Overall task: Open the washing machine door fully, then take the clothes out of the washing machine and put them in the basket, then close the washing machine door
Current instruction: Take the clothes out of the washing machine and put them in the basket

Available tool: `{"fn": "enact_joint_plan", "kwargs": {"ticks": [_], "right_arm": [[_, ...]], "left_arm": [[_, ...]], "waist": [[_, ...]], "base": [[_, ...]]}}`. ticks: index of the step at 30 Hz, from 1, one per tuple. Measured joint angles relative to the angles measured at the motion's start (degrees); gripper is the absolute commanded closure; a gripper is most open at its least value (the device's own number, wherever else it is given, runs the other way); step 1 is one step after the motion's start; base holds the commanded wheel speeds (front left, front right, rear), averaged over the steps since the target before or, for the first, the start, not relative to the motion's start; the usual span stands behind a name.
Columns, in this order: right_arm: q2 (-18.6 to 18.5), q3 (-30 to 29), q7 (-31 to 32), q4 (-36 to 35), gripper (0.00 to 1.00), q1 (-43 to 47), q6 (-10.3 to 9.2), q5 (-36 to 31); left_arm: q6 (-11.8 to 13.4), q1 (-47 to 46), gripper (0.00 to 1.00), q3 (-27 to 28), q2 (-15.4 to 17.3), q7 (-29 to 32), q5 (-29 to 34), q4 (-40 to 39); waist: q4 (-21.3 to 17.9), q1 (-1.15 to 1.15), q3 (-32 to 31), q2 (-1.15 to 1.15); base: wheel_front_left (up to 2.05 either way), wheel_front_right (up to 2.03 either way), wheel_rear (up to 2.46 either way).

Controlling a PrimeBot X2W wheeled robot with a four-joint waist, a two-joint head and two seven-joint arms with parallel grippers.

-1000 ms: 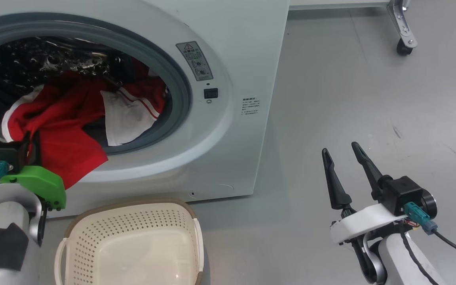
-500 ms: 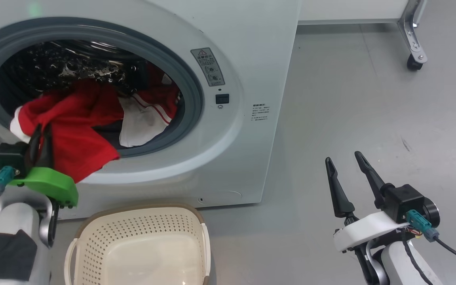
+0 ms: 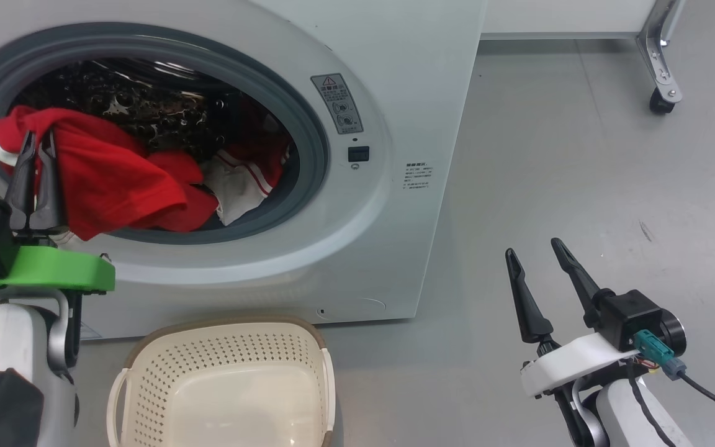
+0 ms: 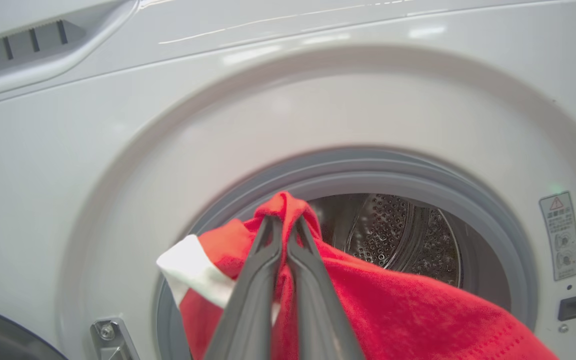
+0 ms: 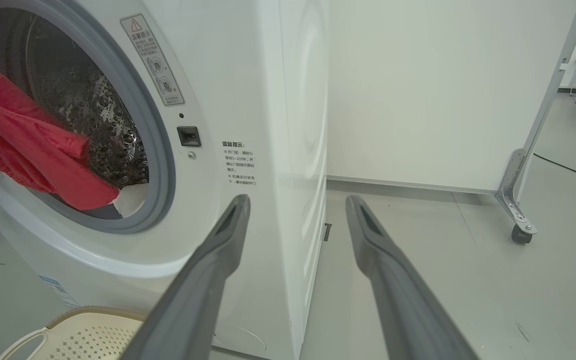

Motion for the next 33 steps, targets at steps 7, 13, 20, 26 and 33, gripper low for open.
{"fn": "enact_joint_plan", "kwargs": {"ticks": [7,13,20,26,33], "right_arm": [[0.0,0.0,0.0,0.0,0.00,0.0,0.48,-1.0],[0.3,0.0,0.0,0.4,0.00,0.3,0.75,-1.1],[0.6,0.3,0.0,0.5,0.00,1.0,0.99,-1.2],[1.0,0.8,0.0,0.4,0.00,1.0,1.47,-1.5],[1.3,1.0,0.0,-0.3,0.00,0.5,1.47,-1.5]], "left_arm": [[0.1,1.7,1.00,0.7,-0.6,-0.3,1.2,-6.6],[0.0,6.0,1.00,0.2,-1.3,-0.3,1.2,-7.0],[-0.9,11.1,1.00,-1.2,-1.5,-0.3,1.3,-4.0],[-1.4,13.2,1.00,-2.3,-1.6,-0.3,1.6,-1.2],[-1.9,13.4,1.00,-2.9,-1.2,-0.1,2.2,1.1]], "waist": [[0.2,0.00,-0.3,0.00],[0.0,0.00,-0.6,0.00],[-0.5,0.00,-0.1,0.00],[-1.3,0.00,1.8,0.00],[-2.3,0.00,4.7,0.00]], "base": [[0.00,0.00,0.00],[0.00,0.00,0.00],[0.00,0.00,0.00],[0.00,0.00,0.00],[0.00,0.00,0.00]]}}
